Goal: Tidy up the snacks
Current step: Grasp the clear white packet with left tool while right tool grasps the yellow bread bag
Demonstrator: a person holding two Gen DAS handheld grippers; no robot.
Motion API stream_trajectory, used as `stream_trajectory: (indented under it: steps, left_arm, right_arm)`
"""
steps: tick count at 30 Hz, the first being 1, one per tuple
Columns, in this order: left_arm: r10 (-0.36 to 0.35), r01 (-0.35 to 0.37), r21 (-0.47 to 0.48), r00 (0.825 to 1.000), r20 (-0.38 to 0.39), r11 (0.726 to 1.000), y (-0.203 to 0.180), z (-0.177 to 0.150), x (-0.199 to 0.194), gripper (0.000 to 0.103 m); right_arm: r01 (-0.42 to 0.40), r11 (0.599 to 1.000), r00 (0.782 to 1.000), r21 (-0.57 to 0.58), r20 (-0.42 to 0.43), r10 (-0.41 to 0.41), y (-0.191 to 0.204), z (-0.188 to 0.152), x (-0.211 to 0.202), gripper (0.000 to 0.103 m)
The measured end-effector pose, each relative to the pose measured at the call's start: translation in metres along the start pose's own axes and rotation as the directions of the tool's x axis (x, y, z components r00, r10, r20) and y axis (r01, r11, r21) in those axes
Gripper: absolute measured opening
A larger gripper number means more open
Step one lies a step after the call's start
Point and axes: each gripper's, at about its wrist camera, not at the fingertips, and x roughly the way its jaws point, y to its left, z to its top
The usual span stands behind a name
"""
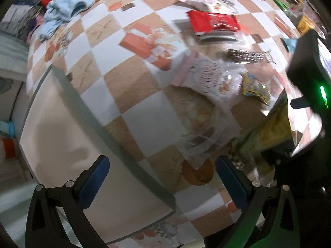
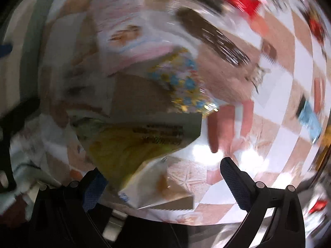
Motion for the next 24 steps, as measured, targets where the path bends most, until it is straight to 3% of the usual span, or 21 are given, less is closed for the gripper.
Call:
stream_trajectory:
  steps: [6, 11, 16, 21, 24]
  left_arm:
    - [-0.015, 0.015, 0.044, 1.000, -0.002, 0.999, -0.027, 0.016, 0.018, 0.103]
    - [-0.023, 0.023, 0.037, 1.000, -0.016, 0.999, -0.046, 0.026, 0.039, 0.103]
    - [-0.055, 0.054, -0.032, 0.998, -0.027, 0.998, -0.064, 0.031, 0.059, 0.103]
    - [-0.077, 0.067, -0.140, 0.994, -0.072, 0.988, -0.052, 0.029, 0.080, 0.103]
    - [-0.064, 0.054, -0.135, 0.996, -0.065, 0.989, -0.049, 0.026, 0.083, 0.103]
  right_arm:
    - [-0.026, 0.980, 0.999, 0.195, -0.025, 0.031, -0.048, -0.010, 0.011, 0.103]
    - [-0.017, 0.967, 0.999, 0.256, -0.038, 0.028, -0.070, -0.025, 0.021, 0.103]
    - [-0.011, 0.981, 1.000, 0.191, 0.000, 0.011, -0.068, -0.037, 0.018, 0.103]
    - [0.049, 0.995, 0.999, 0.081, 0.007, -0.050, -0.045, -0.044, 0.023, 0.103]
    - [0.032, 0.997, 1.000, 0.076, -0.001, -0.032, -0.038, -0.040, 0.025, 0.103]
